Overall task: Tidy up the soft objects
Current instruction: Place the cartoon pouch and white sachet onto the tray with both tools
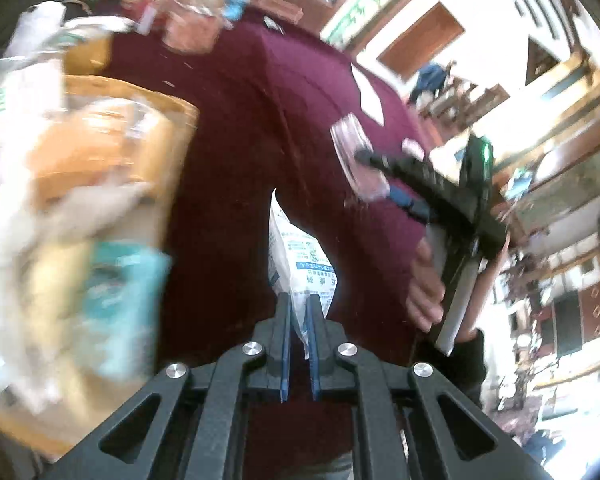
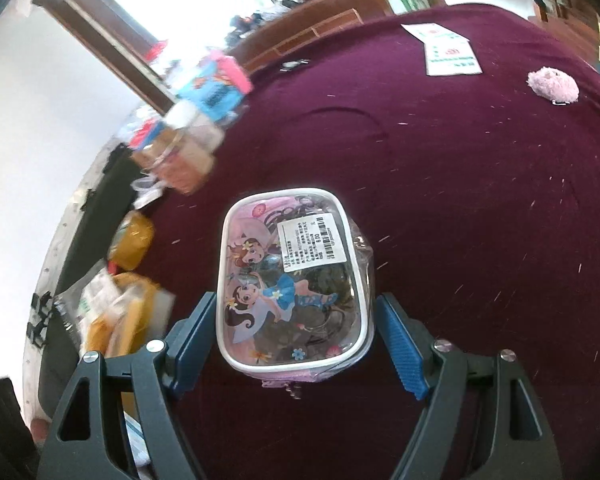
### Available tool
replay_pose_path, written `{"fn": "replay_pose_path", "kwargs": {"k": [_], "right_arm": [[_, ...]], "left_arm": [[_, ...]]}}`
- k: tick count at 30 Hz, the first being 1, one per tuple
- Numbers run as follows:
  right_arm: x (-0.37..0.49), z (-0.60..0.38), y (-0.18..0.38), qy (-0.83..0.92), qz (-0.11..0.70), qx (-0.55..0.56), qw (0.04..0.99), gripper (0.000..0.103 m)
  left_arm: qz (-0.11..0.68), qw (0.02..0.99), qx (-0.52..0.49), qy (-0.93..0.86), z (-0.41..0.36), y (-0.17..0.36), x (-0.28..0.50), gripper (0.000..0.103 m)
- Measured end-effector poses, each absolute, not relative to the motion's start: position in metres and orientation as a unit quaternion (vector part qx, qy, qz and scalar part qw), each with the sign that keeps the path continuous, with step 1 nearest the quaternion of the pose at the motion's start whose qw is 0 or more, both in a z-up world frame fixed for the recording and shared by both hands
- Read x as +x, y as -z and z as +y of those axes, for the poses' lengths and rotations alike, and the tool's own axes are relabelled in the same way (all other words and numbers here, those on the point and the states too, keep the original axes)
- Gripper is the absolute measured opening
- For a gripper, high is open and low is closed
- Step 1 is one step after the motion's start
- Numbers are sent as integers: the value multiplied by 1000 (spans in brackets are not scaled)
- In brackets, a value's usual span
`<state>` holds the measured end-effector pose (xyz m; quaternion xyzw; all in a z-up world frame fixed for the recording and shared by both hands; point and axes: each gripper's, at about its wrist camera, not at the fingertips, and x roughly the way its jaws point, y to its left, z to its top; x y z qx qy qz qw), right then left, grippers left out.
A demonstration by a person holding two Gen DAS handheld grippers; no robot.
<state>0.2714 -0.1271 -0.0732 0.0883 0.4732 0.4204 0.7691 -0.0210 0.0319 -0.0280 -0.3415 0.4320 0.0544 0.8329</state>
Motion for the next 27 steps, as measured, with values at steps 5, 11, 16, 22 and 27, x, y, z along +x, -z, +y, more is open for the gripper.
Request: {"fn": "replay_pose_path", "kwargs": {"k": [5, 11, 16, 22, 27], "right_arm": [[203, -127, 41, -479, 441, 102, 752, 78], [120, -92, 17, -560, 427, 102, 703, 78], [73, -39, 14, -594, 432, 68, 676, 78], [35, 1, 16, -596, 417, 1, 686, 78], [26, 20, 23, -593, 425, -15, 684, 78]], "left_arm": [[385, 848, -354, -88, 72, 6, -85, 5], [362, 844, -379, -115, 104, 10, -124, 5], [341, 839, -403, -131, 127, 10, -141, 5], [336, 838, -409, -133, 145, 14, -168, 5], [348, 830, -418, -125, 155, 31, -171, 5]]}}
